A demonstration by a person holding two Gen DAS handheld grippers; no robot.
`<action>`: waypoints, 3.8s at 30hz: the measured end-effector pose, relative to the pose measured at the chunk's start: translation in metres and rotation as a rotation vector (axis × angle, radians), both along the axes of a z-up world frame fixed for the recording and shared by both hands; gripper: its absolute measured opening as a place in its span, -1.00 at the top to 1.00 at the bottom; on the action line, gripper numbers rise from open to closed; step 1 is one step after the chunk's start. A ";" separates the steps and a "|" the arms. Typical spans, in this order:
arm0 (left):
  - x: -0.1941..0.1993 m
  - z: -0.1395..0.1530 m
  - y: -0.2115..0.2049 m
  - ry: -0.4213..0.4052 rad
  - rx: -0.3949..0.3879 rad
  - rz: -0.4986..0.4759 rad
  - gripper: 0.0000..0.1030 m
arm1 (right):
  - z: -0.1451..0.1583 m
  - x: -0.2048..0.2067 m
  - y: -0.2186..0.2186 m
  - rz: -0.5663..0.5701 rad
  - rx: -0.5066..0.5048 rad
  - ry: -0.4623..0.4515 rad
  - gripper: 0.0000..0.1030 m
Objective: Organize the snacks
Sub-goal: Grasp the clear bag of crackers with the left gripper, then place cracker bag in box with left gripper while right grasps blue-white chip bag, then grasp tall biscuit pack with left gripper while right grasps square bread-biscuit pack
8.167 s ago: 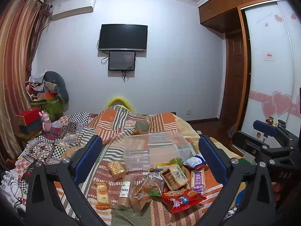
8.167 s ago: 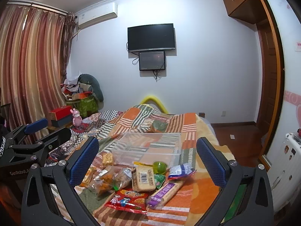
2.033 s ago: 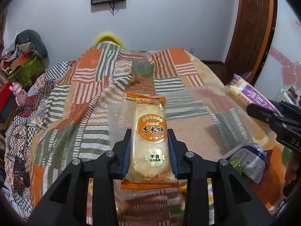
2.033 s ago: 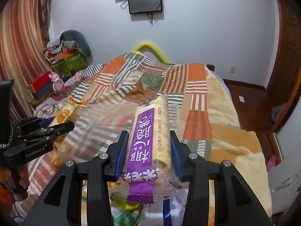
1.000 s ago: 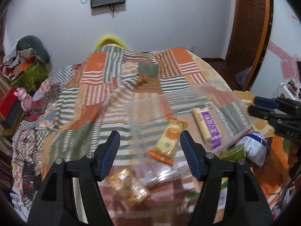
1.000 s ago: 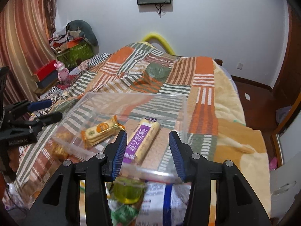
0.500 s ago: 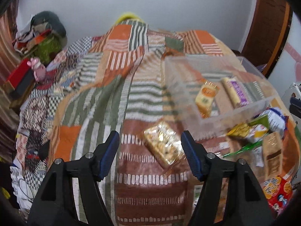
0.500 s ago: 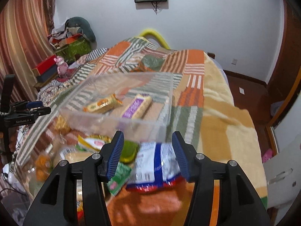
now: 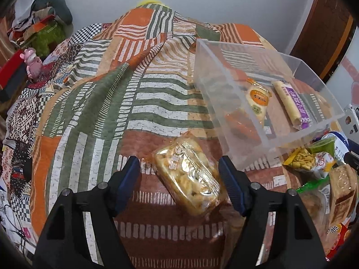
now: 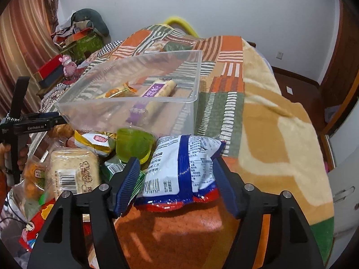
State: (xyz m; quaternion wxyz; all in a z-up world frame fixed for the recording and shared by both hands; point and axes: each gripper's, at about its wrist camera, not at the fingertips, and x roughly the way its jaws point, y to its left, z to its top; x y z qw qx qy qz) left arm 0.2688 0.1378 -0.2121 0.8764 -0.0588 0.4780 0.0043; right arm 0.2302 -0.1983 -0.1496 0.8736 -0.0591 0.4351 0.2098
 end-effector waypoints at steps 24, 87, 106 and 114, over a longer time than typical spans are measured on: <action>-0.017 0.001 0.009 -0.030 0.004 0.007 0.15 | -0.019 0.012 -0.004 -0.023 -0.055 0.075 -0.14; 0.043 0.076 -0.119 -0.159 -0.023 -0.243 -0.09 | 0.044 0.051 0.048 -0.009 0.025 -0.135 -0.37; -0.067 0.096 -0.057 -0.163 0.004 -0.104 -0.22 | 0.075 -0.032 0.031 0.054 0.069 -0.170 -0.38; -0.098 0.048 -0.048 -0.060 0.028 -0.075 -0.22 | 0.059 -0.054 0.034 0.075 0.082 -0.110 -0.38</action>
